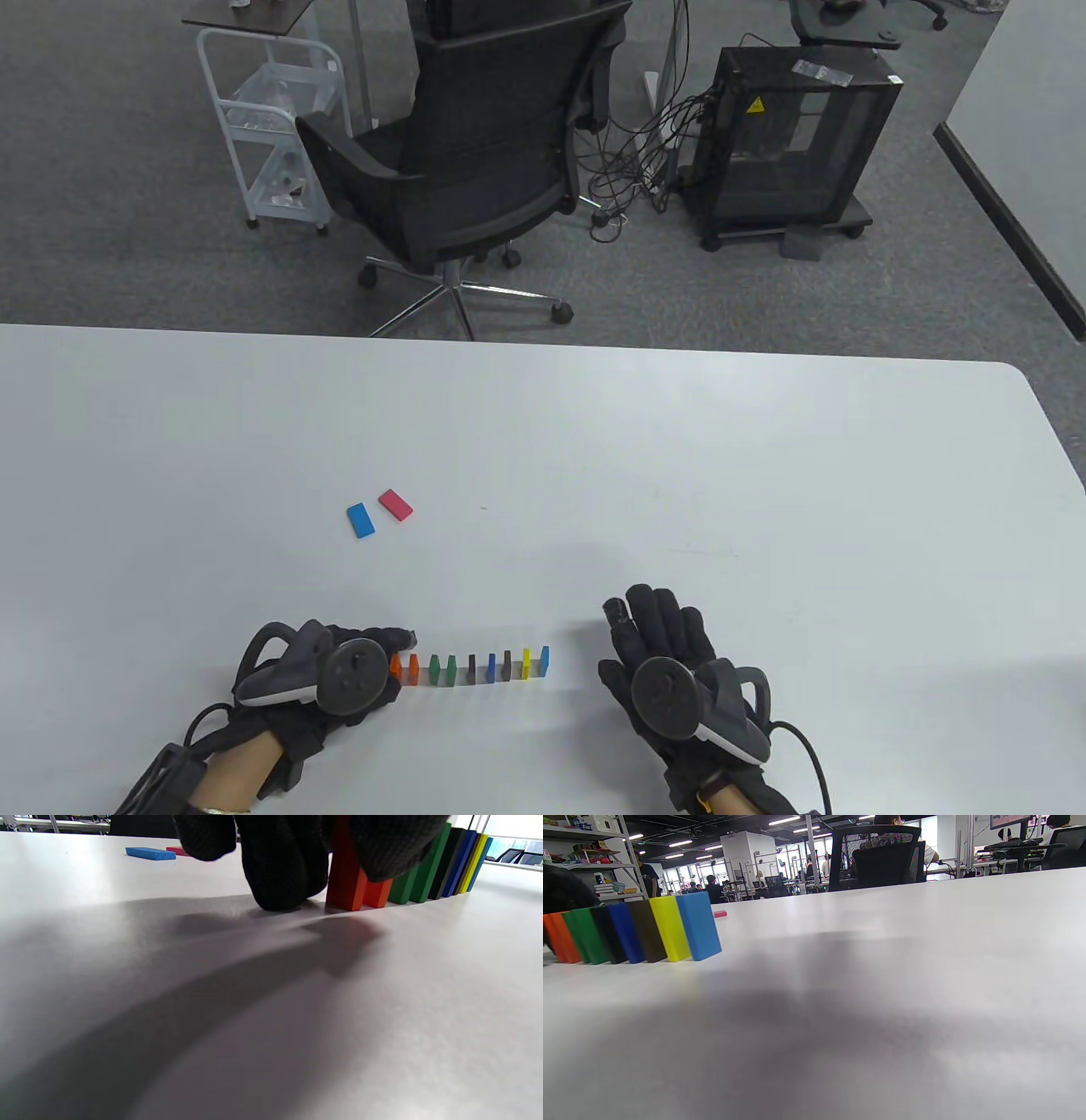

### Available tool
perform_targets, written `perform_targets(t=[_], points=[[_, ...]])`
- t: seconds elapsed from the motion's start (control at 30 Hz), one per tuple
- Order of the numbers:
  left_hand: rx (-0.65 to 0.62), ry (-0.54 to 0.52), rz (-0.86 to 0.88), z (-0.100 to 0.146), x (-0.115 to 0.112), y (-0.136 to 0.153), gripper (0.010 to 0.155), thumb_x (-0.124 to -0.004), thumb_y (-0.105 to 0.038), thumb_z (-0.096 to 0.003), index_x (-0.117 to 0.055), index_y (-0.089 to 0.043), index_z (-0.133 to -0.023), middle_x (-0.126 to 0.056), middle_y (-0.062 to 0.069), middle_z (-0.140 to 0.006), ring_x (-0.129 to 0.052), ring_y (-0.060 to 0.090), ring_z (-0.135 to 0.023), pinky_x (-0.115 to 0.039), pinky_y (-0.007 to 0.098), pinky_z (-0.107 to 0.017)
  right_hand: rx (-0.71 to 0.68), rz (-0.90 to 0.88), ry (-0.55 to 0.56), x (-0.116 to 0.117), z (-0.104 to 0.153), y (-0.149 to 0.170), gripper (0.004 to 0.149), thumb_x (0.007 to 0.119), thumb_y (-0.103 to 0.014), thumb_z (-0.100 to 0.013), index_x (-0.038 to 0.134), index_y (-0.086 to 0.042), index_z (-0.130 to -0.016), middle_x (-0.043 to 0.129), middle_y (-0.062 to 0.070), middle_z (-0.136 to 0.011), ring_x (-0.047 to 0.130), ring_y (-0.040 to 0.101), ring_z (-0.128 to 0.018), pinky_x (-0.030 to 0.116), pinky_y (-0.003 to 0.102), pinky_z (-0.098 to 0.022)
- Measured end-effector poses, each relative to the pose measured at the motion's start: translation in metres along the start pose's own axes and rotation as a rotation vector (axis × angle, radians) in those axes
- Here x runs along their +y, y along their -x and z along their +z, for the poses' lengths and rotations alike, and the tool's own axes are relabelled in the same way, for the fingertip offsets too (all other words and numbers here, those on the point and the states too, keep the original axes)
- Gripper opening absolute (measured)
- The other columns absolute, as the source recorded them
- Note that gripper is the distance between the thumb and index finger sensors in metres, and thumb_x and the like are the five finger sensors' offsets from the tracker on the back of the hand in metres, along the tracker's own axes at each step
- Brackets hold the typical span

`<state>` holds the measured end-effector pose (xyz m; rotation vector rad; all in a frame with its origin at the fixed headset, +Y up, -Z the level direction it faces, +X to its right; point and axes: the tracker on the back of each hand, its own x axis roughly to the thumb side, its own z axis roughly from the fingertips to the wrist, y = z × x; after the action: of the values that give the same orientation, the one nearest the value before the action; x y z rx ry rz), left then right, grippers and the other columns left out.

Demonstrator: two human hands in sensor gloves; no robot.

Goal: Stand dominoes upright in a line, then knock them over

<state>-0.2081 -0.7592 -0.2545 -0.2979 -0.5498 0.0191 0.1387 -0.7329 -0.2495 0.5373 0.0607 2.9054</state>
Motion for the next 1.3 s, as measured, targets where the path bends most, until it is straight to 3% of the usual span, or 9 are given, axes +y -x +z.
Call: perform_targets(t=[0.27,0.4,0.57,0.7,0.87,1.13,1.3], points=[[0.055,0.026,-0.013,0.004,0.008,0.005,0.069,-0.073,-0.043,-0.0653,-0.047,-0.012,-0.122,-0.063,0.015,-0.122,-0.076,0.026,-0.106,-0.053,0.052,-0.086,0.003,0.003,0.000,0.000,0.000,0.000,0.068,0.047,-0.049,-0.058,0.040,-0.017,-0.118,0.023,0.014,-0.120,0.029,0.039,-0.111,0.023,0.052,-0.081],[0.102,0.040,0.011,0.003,0.015,0.014,0.066,-0.074,-0.039,-0.0661,-0.050,-0.014,-0.122,-0.057,0.016,-0.126,-0.071,0.029,-0.111,-0.050,0.053,-0.087,0.007,0.004,-0.004,0.001,0.000,0.000,0.068,0.047,-0.049,-0.058,0.040,-0.017,-0.118,0.023,0.014,-0.120,0.028,0.039,-0.111,0.023,0.052,-0.081],[0.146,-0.029,-0.017,-0.010,0.027,0.028,0.061,-0.073,-0.038,-0.0665,-0.054,-0.019,-0.121,-0.057,0.012,-0.126,-0.070,0.027,-0.112,-0.049,0.053,-0.088,0.008,0.005,-0.010,0.001,-0.001,0.000,0.068,0.047,-0.049,-0.058,0.040,-0.017,-0.118,0.023,0.013,-0.120,0.028,0.039,-0.111,0.023,0.052,-0.081],[0.200,-0.113,-0.044,-0.032,0.040,0.044,0.058,-0.073,-0.038,-0.0665,-0.057,-0.021,-0.119,-0.059,0.009,-0.125,-0.071,0.025,-0.111,-0.051,0.051,-0.088,0.004,0.011,-0.022,0.003,-0.002,-0.001,0.069,0.047,-0.049,-0.058,0.040,-0.017,-0.118,0.023,0.013,-0.120,0.028,0.039,-0.111,0.023,0.052,-0.081],[0.271,-0.103,-0.117,-0.068,0.048,0.067,0.057,-0.073,-0.039,-0.0662,-0.056,-0.025,-0.119,-0.058,0.004,-0.126,-0.067,0.023,-0.114,-0.048,0.051,-0.089,0.003,0.006,-0.021,0.003,-0.002,-0.002,0.069,0.047,-0.049,-0.058,0.040,-0.017,-0.118,0.023,0.013,-0.120,0.028,0.039,-0.111,0.022,0.052,-0.081],[0.327,0.003,-0.132,-0.121,0.050,0.085,0.055,-0.073,-0.037,-0.0661,-0.055,-0.034,-0.118,-0.054,-0.006,-0.128,-0.058,0.018,-0.118,-0.039,0.053,-0.091,0.017,0.010,-0.020,0.003,-0.004,0.002,0.069,0.047,-0.049,-0.058,0.040,-0.017,-0.118,0.023,0.014,-0.120,0.028,0.039,-0.111,0.023,0.052,-0.081],[0.371,0.081,-0.169,-0.139,0.047,0.087,0.054,-0.074,-0.036,-0.0664,-0.055,-0.038,-0.117,-0.051,-0.009,-0.129,-0.051,0.017,-0.121,-0.034,0.054,-0.092,0.021,0.012,-0.019,0.002,-0.004,0.003,0.069,0.047,-0.049,-0.058,0.040,-0.017,-0.118,0.023,0.014,-0.120,0.028,0.039,-0.111,0.022,0.052,-0.081]])
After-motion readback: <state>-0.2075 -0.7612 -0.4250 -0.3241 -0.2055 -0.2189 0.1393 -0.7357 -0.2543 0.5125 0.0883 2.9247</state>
